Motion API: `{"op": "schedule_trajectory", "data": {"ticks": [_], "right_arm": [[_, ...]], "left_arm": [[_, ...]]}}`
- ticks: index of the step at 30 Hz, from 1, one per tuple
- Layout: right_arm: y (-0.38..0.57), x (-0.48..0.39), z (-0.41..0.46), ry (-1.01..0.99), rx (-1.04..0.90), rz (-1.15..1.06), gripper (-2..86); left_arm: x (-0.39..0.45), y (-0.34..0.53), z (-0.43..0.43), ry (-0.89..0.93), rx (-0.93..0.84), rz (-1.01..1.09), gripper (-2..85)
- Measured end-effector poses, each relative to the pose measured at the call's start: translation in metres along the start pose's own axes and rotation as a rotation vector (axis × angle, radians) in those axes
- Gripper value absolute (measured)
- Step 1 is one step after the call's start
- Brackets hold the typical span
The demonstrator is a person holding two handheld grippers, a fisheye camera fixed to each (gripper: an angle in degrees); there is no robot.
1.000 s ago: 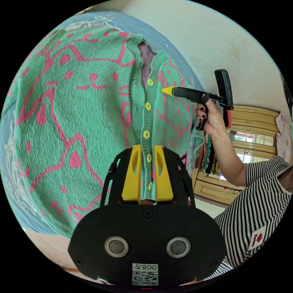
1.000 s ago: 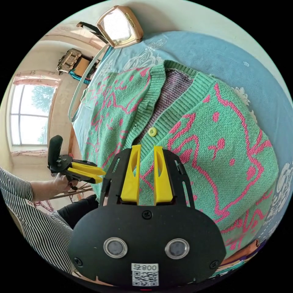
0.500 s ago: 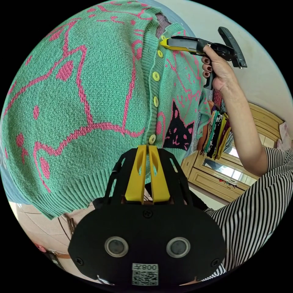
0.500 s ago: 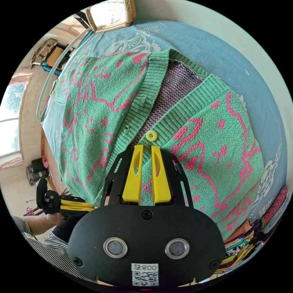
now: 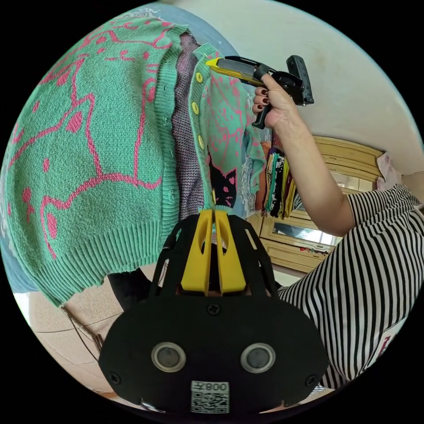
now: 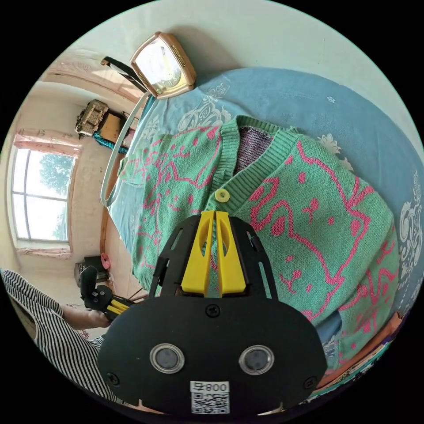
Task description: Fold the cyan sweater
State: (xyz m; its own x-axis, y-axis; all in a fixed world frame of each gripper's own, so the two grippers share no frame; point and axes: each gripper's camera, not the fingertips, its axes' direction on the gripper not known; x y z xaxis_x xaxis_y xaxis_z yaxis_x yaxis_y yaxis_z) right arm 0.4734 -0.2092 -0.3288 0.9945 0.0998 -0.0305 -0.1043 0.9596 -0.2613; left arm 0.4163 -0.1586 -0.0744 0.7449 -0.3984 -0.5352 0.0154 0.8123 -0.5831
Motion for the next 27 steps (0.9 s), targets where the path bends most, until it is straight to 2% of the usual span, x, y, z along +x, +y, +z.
{"op": "schedule_trajectory", "data": {"ticks": [3,8,12,15,18,21,23,27], "right_arm": [[-0.002,-0.019,-0.003,-0.006,0.024,-0.053,0.8],[-0.027,-0.015,0.096,0.142,-0.264,-0.05,2.4],[-0.01,-0.015,0.072,0.115,-0.154,-0.042,4.6],[0.032,-0.017,0.05,0.086,-0.147,-0.059,6.0],[0.099,-0.037,0.054,0.061,-0.276,-0.143,6.8],[0.177,-0.066,0.082,0.06,-0.494,-0.239,7.4],[0.223,-0.082,0.104,0.152,-0.606,-0.321,7.7],[0.249,-0.087,0.128,0.252,-0.619,-0.392,7.0]], "left_arm": [[0.002,0.018,-0.018,-0.015,0.031,-0.005,0.8],[-0.05,0.032,-0.016,-0.096,0.009,-0.149,0.9],[-0.073,0.031,-0.008,-0.103,0.001,-0.185,1.2],[-0.071,0.034,-0.007,-0.091,0.017,-0.179,1.8],[-0.068,0.043,-0.001,-0.067,0.006,-0.189,2.9],[-0.064,0.051,0.012,-0.05,-0.036,-0.198,3.9],[-0.061,0.05,0.027,-0.084,-0.078,-0.197,4.3],[-0.061,0.045,0.05,-0.096,-0.114,-0.201,3.4]]}}
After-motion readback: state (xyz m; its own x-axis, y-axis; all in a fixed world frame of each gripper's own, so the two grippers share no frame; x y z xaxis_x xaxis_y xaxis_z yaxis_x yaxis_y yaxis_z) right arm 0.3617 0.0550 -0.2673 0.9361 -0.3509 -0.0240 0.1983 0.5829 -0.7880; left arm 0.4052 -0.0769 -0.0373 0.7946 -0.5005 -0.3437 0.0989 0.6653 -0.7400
